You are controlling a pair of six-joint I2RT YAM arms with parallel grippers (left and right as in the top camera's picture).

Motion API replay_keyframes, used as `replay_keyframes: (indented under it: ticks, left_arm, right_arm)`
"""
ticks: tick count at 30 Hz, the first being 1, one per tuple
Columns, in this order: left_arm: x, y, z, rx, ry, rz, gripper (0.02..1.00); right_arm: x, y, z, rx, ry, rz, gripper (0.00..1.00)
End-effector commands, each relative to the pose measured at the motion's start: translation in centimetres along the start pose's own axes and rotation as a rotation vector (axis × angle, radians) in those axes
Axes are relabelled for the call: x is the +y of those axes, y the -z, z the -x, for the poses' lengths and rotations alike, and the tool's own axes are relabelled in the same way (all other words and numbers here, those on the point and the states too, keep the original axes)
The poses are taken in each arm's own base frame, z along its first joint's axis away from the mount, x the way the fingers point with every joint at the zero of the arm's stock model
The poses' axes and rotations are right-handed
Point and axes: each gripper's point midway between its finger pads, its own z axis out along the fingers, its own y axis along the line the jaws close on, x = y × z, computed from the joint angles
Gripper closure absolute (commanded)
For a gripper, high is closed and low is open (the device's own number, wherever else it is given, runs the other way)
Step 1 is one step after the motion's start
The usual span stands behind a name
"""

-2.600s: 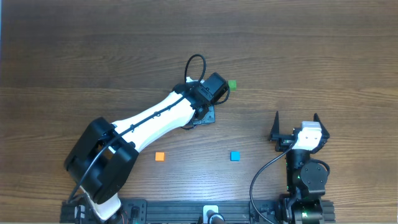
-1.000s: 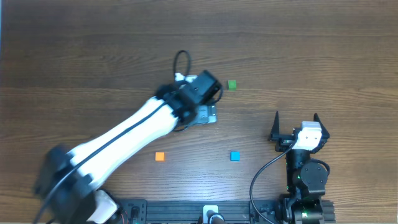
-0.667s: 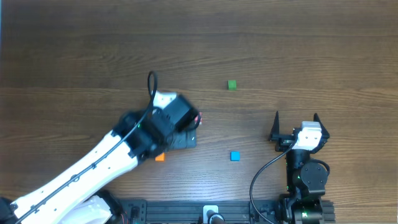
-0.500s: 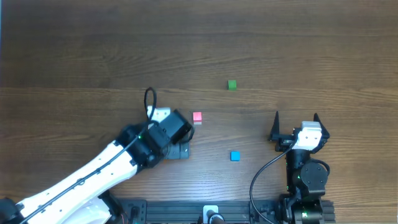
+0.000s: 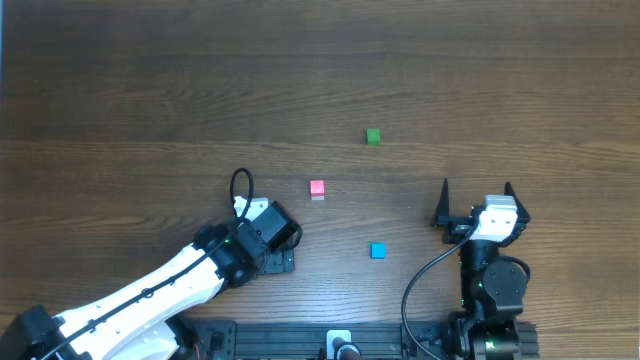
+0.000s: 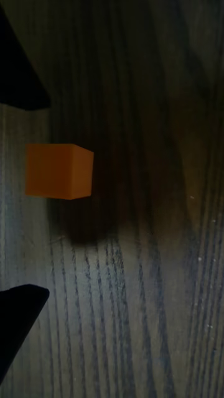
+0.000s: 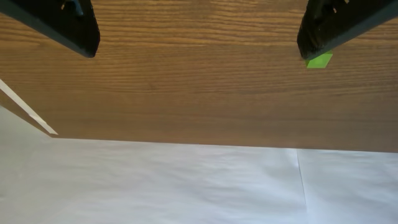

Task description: Stack Cubes

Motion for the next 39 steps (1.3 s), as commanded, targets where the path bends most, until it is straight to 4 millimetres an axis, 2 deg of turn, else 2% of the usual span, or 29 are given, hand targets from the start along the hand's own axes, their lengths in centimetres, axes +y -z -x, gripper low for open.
replay_keyframes:
  ticks: [1, 10, 17, 24, 39]
  left_arm:
    - [0.6, -0.8, -0.5, 0.021, 0.013, 0.025, 0.154]
    - [0.8, -2.1, -0.2, 0.035, 0.025, 0.050, 0.213]
    - [0.9, -2.5, -0.3, 0.044, 0.023, 0.066, 0.421]
    - [0.7, -2.5, -0.1, 0.037, 0.025, 0.057, 0.573]
    - [0.6, -2.5, -0.1, 0.039, 0.026, 0.053, 0.833]
  right_arm:
    - [0.1, 0.0, -0.2, 0.000, 0.004, 0.004, 0.007]
    - [0.1, 0.0, -0.2, 0.000, 0.004, 0.004, 0.009]
    - [0.1, 0.0, -0.2, 0.000, 0.005, 0.004, 0.007]
    - [0.1, 0.0, -0.2, 0.000, 0.004, 0.004, 0.007]
    - [0.1, 0.0, -0.2, 0.000, 0.004, 0.004, 0.007]
